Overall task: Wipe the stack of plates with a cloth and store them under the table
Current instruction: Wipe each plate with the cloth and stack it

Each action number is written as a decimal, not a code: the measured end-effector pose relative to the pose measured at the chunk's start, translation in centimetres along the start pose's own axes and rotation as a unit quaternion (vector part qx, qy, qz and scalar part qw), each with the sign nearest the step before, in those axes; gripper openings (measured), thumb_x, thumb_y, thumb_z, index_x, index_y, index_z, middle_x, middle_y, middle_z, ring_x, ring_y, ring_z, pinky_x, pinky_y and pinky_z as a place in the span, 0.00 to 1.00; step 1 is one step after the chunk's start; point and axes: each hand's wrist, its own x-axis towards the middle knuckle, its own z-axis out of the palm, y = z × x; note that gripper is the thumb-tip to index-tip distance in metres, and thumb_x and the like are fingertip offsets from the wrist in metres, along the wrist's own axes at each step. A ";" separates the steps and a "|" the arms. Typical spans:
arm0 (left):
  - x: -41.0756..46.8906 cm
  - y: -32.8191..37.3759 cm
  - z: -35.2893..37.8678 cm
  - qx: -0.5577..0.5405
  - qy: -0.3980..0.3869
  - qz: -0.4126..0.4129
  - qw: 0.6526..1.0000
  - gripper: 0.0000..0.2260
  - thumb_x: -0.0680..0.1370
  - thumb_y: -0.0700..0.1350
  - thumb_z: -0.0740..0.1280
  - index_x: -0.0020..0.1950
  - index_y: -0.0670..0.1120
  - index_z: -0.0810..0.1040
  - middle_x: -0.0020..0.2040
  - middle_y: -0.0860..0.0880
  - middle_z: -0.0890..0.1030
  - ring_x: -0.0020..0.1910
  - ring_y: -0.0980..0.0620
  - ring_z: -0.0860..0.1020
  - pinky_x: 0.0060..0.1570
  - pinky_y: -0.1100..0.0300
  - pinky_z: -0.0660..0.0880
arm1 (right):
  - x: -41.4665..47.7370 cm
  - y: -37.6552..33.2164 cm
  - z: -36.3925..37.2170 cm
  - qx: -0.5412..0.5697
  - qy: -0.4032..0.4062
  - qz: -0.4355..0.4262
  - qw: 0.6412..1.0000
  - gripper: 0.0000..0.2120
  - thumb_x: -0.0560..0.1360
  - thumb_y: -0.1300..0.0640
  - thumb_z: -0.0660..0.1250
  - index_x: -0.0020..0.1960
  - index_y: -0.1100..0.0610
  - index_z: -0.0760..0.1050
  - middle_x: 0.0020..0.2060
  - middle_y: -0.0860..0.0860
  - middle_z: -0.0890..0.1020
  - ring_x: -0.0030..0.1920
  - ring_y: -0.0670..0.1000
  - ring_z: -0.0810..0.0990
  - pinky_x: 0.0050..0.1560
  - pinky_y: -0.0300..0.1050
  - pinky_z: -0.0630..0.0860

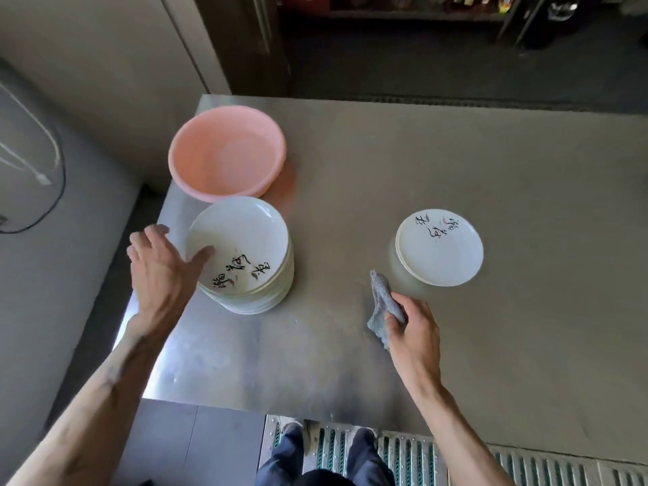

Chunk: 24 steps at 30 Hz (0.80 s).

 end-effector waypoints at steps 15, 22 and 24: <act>0.3 -0.8 0.8 -0.200 0.001 -0.096 0.975 0.14 0.72 0.47 0.78 0.50 0.43 0.78 0.50 0.44 0.82 0.50 0.43 0.79 0.47 0.52 0.73 | -2.3 -1.8 -0.5 -0.010 0.006 0.004 1.000 0.18 0.78 0.66 0.66 0.65 0.55 0.79 0.53 0.49 0.78 0.51 0.48 0.79 0.52 0.34 0.69; 0.1 0.1 -0.7 -0.214 0.024 -0.092 0.972 0.09 0.75 0.48 0.74 0.50 0.47 0.77 0.46 0.46 0.83 0.44 0.39 0.82 0.46 0.46 0.80 | -2.5 -2.6 -1.1 -0.006 0.016 -0.008 1.000 0.17 0.78 0.66 0.67 0.65 0.54 0.79 0.53 0.49 0.78 0.51 0.48 0.79 0.52 0.33 0.69; 0.0 0.4 -1.3 -0.243 0.009 -0.106 0.964 0.10 0.75 0.46 0.74 0.51 0.45 0.78 0.46 0.43 0.84 0.43 0.36 0.83 0.45 0.42 0.82 | -2.4 -2.8 -1.3 -0.004 0.020 -0.010 1.000 0.17 0.78 0.66 0.67 0.65 0.54 0.79 0.53 0.49 0.78 0.51 0.49 0.79 0.53 0.35 0.70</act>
